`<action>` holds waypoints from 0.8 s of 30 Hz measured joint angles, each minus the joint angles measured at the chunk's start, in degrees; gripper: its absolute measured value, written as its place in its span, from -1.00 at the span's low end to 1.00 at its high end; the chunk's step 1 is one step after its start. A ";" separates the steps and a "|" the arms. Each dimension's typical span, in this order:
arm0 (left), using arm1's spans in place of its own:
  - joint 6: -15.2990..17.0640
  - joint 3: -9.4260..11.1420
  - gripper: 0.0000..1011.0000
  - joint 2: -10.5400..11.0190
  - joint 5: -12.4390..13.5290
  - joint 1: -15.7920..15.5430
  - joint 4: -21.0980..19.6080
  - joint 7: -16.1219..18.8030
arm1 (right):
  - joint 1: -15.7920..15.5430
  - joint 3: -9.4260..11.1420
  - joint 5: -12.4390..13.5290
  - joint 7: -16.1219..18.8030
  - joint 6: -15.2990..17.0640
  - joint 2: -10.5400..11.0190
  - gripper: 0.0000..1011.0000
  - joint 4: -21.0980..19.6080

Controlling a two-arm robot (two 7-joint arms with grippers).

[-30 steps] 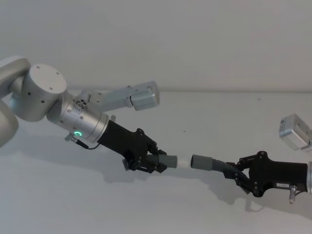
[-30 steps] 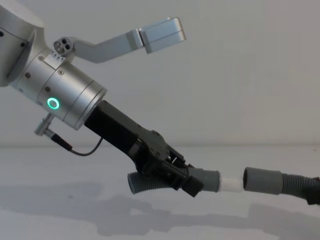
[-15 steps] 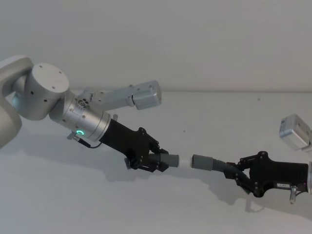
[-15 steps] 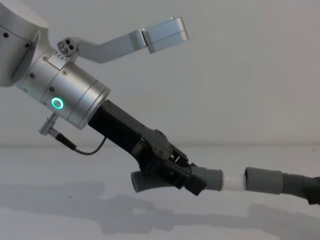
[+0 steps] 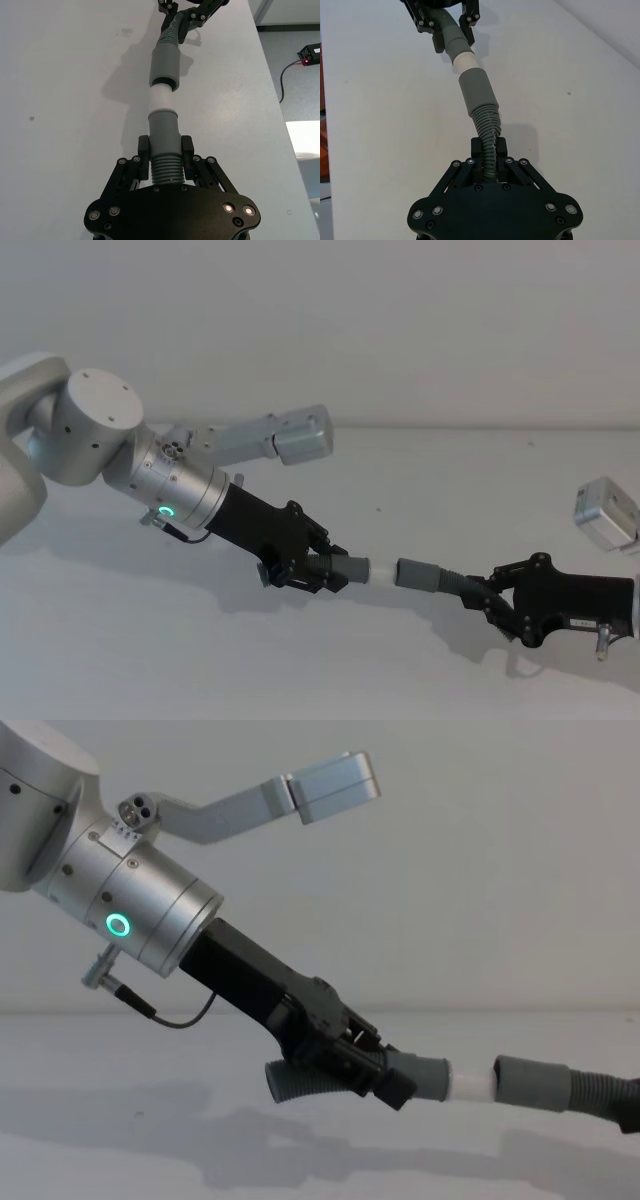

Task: Use both hands to pick up one end of the pipe from the table, align the ends, and insert them.

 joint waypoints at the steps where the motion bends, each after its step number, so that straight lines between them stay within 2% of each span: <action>1: 0.00 0.00 -0.30 0.00 0.00 0.00 0.00 0.00 | 0.00 0.00 -0.02 0.00 0.00 0.01 -0.73 0.00; 24: 0.94 0.05 -0.30 0.90 -0.40 0.28 -1.58 0.45 | 0.40 -0.32 -0.67 -0.28 0.93 -0.61 -0.73 1.03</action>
